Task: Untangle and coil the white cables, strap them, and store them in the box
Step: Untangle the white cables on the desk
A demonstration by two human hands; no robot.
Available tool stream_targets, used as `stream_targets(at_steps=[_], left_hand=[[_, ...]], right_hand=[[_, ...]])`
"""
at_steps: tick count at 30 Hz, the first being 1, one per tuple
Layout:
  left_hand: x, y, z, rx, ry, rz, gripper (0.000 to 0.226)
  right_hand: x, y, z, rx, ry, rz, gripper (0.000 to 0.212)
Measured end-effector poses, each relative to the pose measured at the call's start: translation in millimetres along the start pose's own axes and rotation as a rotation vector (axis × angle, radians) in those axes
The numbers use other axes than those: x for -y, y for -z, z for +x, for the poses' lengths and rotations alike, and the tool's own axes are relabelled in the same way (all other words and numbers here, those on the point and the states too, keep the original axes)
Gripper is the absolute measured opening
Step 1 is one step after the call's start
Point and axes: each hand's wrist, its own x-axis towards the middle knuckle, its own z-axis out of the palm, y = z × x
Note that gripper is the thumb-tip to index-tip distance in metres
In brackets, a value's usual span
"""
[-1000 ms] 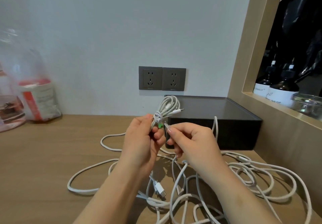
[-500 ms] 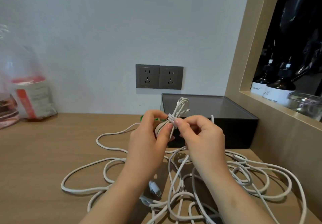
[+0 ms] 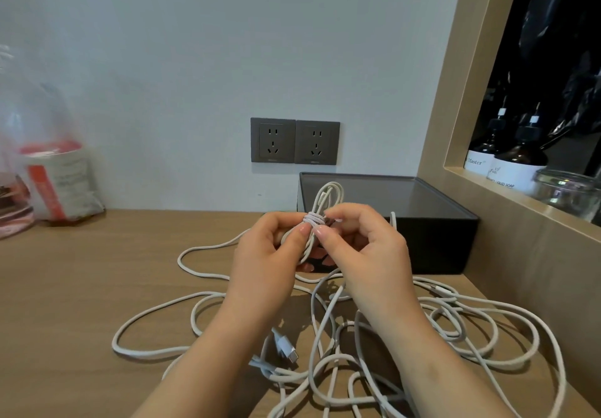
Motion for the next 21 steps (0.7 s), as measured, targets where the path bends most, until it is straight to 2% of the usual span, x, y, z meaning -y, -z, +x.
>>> stream_targets(at_steps=[5,10,15,18,21], left_hand=[[-3,1,2,0.004,0.151,-0.230,0.011],[-4,3,4,0.006,0.230,-0.367,0.012],[-5,4,6,-0.006,0.284,-0.510,0.016],[-3,7,7,-0.089,0.260,-0.460,0.019],[1,8,6,-0.175,0.153,-0.195,0.018]], right_hand=[[0,4,3,-0.022,-0.050,0.082,0.024],[-9,8,6,-0.055,0.040,-0.251,0.018],[-14,6,6,-0.028,0.085,-0.426,0.014],[-13,5,5,0.026,0.048,-0.430,0.009],[-7,2,3,0.045,0.079,-0.383,0.014]])
